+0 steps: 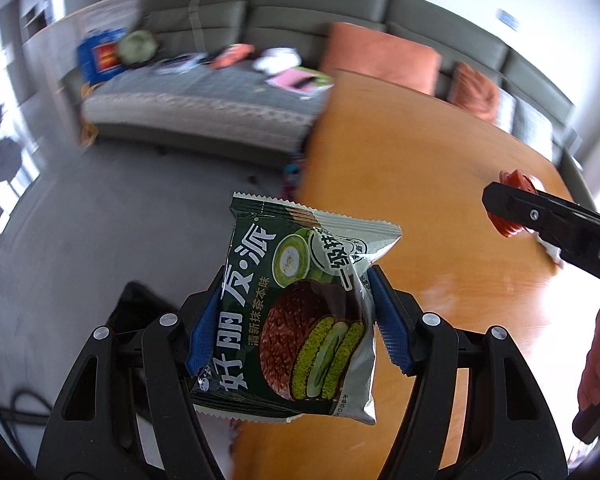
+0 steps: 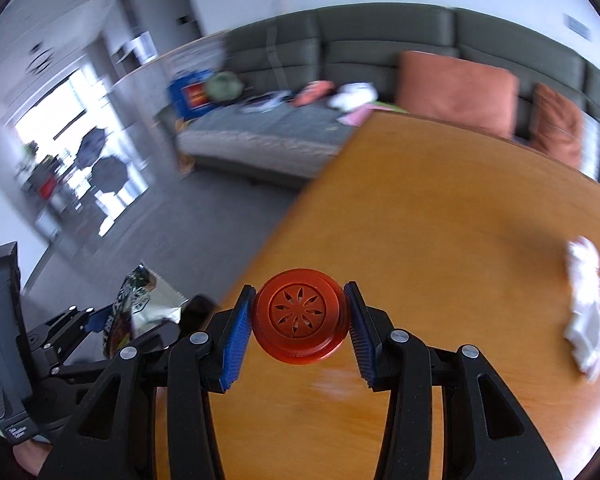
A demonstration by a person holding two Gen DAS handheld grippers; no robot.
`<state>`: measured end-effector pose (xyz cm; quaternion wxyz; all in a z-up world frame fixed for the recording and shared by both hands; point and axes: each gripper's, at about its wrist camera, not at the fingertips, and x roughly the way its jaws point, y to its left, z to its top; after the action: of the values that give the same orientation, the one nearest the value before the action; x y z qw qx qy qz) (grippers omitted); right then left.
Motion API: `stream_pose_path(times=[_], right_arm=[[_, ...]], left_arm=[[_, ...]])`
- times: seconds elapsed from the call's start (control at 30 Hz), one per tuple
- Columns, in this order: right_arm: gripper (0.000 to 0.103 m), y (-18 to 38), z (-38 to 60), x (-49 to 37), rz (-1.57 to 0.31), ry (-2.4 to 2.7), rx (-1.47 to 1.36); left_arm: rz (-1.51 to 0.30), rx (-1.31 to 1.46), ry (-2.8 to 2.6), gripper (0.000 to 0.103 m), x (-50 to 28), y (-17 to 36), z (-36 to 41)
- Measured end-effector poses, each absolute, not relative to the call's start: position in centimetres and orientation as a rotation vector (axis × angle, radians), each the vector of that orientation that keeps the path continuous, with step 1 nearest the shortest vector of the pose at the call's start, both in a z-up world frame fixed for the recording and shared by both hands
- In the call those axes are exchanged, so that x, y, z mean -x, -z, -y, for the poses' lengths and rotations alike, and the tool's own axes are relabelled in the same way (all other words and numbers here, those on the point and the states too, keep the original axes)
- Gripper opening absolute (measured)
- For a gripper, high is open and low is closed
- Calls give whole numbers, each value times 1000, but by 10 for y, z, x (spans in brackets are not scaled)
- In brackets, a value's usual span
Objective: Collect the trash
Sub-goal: 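Carry the green packet and red lid off the table toward the bin, then open both tools over the black bin to drop the packet and lid, then move both open tools back over the table toward the bag and towel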
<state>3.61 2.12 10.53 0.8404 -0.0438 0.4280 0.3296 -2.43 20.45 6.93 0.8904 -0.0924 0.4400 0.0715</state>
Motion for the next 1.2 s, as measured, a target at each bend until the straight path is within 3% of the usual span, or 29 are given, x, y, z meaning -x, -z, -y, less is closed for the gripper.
stream_pose_path(times=[0.77, 0.8, 0.83, 0.87, 1.2], right_arm=[[48, -96, -298, 59, -933, -1145, 320], [52, -96, -311, 62, -938, -1147, 345], [63, -98, -321, 64, -924, -1139, 361], [66, -101, -328, 66, -900, -1146, 367], [66, -102, -328, 67, -877, -1151, 366]], left_arm=[[-958, 402, -625, 66, 162, -36, -411], [-964, 401, -643, 69, 164, -34, -419], [-974, 396, -663, 86, 165, -33, -425], [-979, 384, -695, 97, 164, -33, -432], [-946, 384, -790, 97, 175, -39, -455]])
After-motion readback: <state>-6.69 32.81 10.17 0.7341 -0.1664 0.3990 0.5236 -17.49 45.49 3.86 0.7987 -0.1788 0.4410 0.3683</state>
